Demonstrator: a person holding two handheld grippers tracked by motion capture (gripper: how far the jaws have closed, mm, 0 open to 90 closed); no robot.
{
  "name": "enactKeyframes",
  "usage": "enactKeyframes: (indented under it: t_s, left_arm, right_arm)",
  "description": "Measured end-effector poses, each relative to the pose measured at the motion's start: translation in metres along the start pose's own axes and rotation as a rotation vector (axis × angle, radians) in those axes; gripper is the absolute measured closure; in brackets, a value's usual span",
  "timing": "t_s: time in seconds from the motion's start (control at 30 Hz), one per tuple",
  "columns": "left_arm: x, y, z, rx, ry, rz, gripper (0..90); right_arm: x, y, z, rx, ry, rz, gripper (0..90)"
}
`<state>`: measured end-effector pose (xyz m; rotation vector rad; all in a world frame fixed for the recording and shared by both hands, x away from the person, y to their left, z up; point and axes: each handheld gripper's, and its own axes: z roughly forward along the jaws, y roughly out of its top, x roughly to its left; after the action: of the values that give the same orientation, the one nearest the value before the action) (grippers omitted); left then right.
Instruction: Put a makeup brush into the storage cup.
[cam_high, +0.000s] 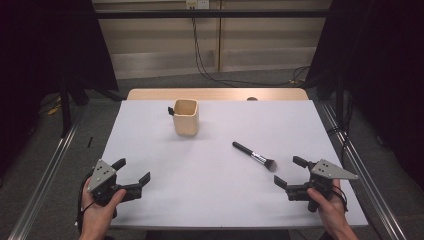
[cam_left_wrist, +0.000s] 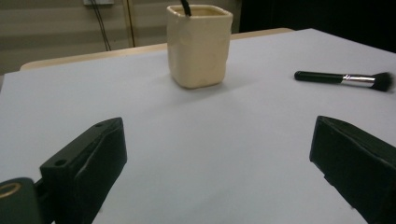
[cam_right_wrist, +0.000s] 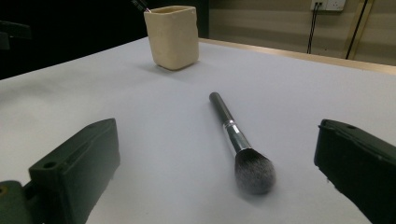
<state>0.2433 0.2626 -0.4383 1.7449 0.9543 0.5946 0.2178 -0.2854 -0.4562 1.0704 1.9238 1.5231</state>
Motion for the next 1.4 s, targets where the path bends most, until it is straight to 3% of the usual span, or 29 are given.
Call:
enactKeyframes:
  t_s: [0.13, 0.27, 0.57, 0.97, 1.4]
  left_arm:
    - [0.003, -0.006, -0.010, -0.025, 0.014, -0.017, 3.6]
    - [0.004, -0.008, -0.013, -0.029, 0.018, -0.005, 3.6]
    - [0.004, -0.010, -0.012, -0.043, 0.021, -0.012, 3.6]
    - [0.002, -0.010, -0.013, -0.036, 0.000, -0.015, 3.6]
    - [0.004, -0.009, -0.012, -0.040, 0.011, -0.010, 3.6]
  right_arm:
    - [0.000, 0.001, -0.001, -0.005, -0.001, -0.003, 0.0]
    - [0.000, 0.001, 0.000, -0.005, -0.003, -0.003, 0.0]
    - [0.001, 0.005, 0.002, -0.016, 0.002, 0.003, 0.0]
    - [0.000, 0.023, 0.016, -0.011, -0.024, 0.012, 0.9]
    - [-0.013, 0.041, 0.037, 0.084, -0.014, -0.010, 0.6]
